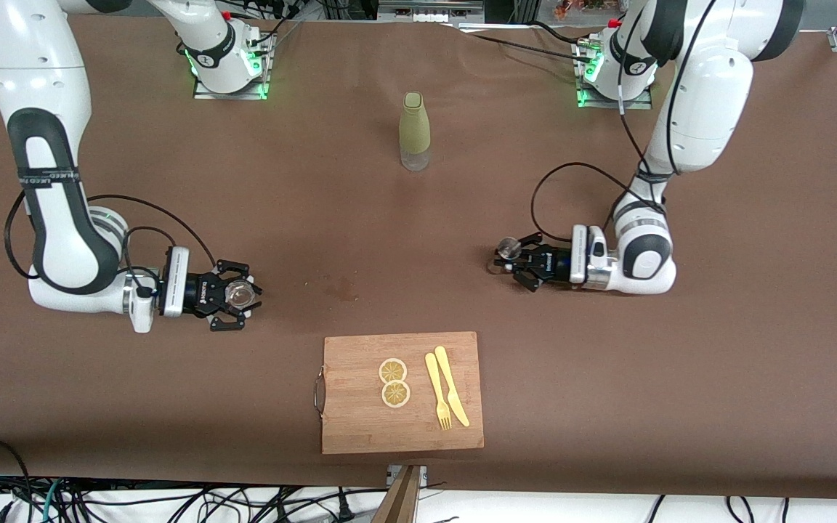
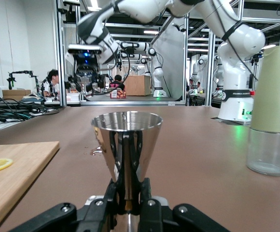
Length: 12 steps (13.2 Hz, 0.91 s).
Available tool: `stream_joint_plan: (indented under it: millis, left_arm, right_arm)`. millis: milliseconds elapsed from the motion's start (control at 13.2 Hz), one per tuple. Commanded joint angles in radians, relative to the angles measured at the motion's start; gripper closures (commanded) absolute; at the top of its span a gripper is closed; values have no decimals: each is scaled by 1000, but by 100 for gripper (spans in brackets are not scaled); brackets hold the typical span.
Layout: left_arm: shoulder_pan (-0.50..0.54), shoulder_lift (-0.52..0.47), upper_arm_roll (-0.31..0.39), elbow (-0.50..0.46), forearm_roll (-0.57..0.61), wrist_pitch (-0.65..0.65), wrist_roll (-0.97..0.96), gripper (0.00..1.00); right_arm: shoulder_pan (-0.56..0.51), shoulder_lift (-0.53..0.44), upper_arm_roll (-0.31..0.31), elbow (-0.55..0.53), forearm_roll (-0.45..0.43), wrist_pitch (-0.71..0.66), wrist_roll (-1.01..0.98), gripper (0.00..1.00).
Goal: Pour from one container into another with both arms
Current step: 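Lift the glass cup toward the jigger while the left gripper brings the jigger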
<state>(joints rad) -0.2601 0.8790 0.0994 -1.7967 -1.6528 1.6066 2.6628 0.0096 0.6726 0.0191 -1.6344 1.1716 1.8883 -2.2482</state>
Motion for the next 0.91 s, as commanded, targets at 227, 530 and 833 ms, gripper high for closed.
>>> stream_joint_plan:
  millis: [227,530,833]
  left_arm:
    - [-151,-17,-78,65,-123,275,-66,100]
    - [-249,-5,-81,128,-203,386,-144,100]
    - [-309,43,-89,184,-284,429,-152,100]
  right_arm:
    - [136,-73,-2,-50,17,161,160,73]
    - [203,-84,-2,-50,101,225,220,73]
    - [300,-87,-2,-50,158,336,255,73]
